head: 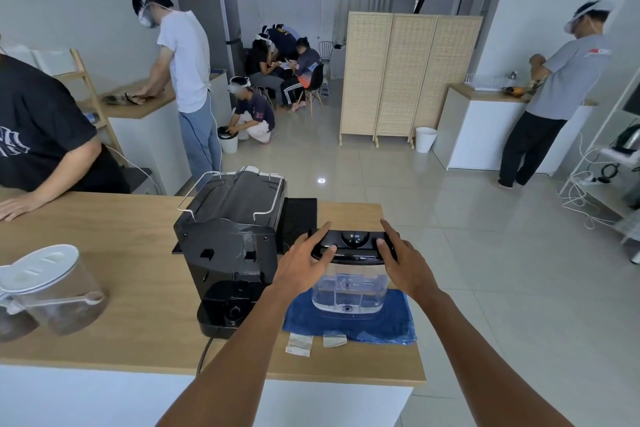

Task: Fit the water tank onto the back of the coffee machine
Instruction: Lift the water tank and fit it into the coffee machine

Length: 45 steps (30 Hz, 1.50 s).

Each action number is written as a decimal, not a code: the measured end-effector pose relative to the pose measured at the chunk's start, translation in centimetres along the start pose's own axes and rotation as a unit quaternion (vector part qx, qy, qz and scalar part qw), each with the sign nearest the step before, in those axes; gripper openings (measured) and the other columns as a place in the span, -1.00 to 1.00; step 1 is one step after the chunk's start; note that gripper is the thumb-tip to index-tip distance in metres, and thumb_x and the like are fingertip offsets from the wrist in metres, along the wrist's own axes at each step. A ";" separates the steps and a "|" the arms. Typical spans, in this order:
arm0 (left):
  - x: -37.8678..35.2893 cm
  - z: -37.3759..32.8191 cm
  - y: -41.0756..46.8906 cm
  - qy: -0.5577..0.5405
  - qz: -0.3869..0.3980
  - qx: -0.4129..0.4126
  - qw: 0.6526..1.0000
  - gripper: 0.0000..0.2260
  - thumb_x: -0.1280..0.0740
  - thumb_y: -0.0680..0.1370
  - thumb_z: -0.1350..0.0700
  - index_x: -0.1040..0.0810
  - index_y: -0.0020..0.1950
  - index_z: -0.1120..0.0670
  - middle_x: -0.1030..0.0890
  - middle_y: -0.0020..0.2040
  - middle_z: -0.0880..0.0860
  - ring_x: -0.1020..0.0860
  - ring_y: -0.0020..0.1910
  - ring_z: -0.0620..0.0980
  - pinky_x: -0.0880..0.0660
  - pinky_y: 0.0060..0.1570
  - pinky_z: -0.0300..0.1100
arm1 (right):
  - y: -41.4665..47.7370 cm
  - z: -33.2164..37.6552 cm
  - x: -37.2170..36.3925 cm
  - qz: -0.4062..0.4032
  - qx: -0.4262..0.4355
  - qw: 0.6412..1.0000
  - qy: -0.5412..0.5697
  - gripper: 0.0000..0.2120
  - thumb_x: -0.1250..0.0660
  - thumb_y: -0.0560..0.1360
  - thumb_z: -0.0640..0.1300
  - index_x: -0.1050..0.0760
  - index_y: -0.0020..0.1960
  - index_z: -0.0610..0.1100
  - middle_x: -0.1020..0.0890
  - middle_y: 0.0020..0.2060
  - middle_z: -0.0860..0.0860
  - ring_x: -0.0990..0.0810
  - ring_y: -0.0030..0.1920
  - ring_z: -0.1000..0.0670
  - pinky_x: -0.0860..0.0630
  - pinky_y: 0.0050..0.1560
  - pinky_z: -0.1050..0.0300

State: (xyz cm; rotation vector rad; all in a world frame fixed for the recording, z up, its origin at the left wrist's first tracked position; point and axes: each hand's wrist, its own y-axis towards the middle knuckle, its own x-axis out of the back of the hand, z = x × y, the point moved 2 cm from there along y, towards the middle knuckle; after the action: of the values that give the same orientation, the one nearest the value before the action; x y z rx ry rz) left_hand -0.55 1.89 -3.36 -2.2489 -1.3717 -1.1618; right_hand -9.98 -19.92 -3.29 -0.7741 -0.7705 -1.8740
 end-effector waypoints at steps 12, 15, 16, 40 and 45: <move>1.0 -0.5 0.2 0.022 0.001 0.016 1.000 -0.56 -0.02 0.63 -0.26 -0.10 0.53 -0.35 -0.47 0.03 0.02 -0.49 -0.29 -0.21 -0.54 0.05 0.02 | 1.2 0.9 0.1 0.041 -0.045 0.997 0.043 -0.39 0.07 0.55 0.35 0.03 0.56 0.24 -0.64 0.12 -0.11 -0.59 0.11 -0.17 -0.53 0.13 -0.09; 0.9 -0.4 0.3 0.013 0.005 0.019 1.000 -0.55 -0.01 0.63 -0.27 -0.10 0.53 -0.35 -0.47 0.05 0.03 -0.51 -0.29 -0.21 -0.54 0.05 0.00 | 1.0 1.0 0.1 0.037 -0.049 0.997 0.050 -0.44 0.03 0.60 0.28 0.01 0.56 0.23 -0.63 0.19 -0.09 -0.61 0.07 -0.13 -0.54 0.12 -0.02; 1.0 -0.4 0.3 0.009 0.006 0.021 1.000 -0.55 -0.02 0.62 -0.28 -0.12 0.53 -0.35 -0.48 0.05 0.03 -0.51 -0.27 -0.21 -0.54 0.05 -0.01 | 0.9 1.0 0.1 0.037 -0.048 0.997 0.054 -0.44 0.02 0.60 0.28 0.00 0.56 0.23 -0.63 0.19 -0.10 -0.62 0.05 -0.12 -0.54 0.12 -0.01; -1.2 1.5 0.2 -0.097 -0.003 -0.029 0.995 -0.36 -0.25 0.49 -0.37 -0.10 0.52 -0.37 -0.50 -0.13 0.13 -0.46 -0.22 0.06 -0.48 -0.12 -0.06 | -1.0 -1.0 -0.8 -0.012 0.068 0.994 0.088 -0.25 -0.32 0.45 0.29 -0.05 0.54 0.27 -0.62 0.11 0.14 -0.54 -0.37 0.17 -0.56 -0.23 0.28; -1.7 1.4 0.1 -0.106 0.002 -0.030 0.994 -0.28 -0.30 0.42 -0.42 -0.04 0.50 -0.44 -0.47 0.26 0.02 -0.49 0.15 0.00 -0.51 0.16 0.15 | -0.7 -1.8 -1.8 -0.008 0.071 0.990 0.121 -0.04 -0.53 0.30 0.22 -0.06 0.54 0.22 -0.54 0.29 0.11 -0.57 0.18 0.03 -0.59 0.18 0.06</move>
State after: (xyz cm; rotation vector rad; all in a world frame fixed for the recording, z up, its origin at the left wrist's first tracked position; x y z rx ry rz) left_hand -0.20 1.59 -5.55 -2.4759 -1.4242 -0.9996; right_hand -10.36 -20.16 -5.91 -0.4424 -0.7473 -1.8616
